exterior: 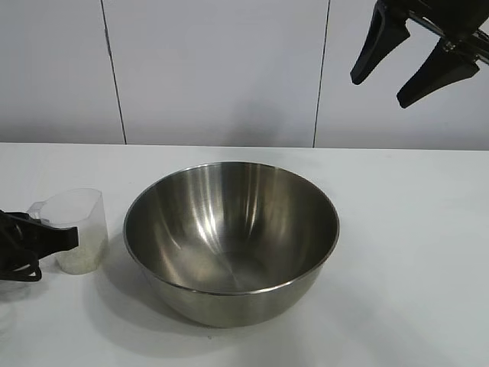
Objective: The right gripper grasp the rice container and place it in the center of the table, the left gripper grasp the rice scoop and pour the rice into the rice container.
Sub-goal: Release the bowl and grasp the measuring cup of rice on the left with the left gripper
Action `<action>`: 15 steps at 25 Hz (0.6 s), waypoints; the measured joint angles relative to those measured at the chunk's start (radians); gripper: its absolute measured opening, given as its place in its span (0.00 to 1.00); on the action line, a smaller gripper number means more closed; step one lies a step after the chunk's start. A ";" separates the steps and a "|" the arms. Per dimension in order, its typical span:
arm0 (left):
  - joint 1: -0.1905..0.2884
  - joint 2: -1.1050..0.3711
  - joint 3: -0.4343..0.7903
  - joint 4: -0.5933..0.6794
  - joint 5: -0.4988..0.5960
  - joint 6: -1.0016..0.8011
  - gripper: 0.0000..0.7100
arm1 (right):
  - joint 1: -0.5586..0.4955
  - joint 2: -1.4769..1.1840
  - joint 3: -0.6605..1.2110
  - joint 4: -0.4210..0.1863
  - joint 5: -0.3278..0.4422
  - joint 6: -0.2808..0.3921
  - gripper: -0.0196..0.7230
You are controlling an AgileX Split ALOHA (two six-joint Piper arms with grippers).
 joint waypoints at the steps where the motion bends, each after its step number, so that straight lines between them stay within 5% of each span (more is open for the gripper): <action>1: 0.000 0.000 0.000 0.000 0.000 0.000 0.09 | 0.000 0.000 0.000 0.000 0.000 0.000 0.61; 6: 0.000 0.000 0.000 -0.001 0.000 0.000 0.39 | 0.000 0.000 0.000 0.000 0.000 0.000 0.61; 15: 0.000 0.000 0.000 -0.003 0.000 0.000 0.45 | 0.000 0.000 0.000 0.000 -0.005 0.000 0.61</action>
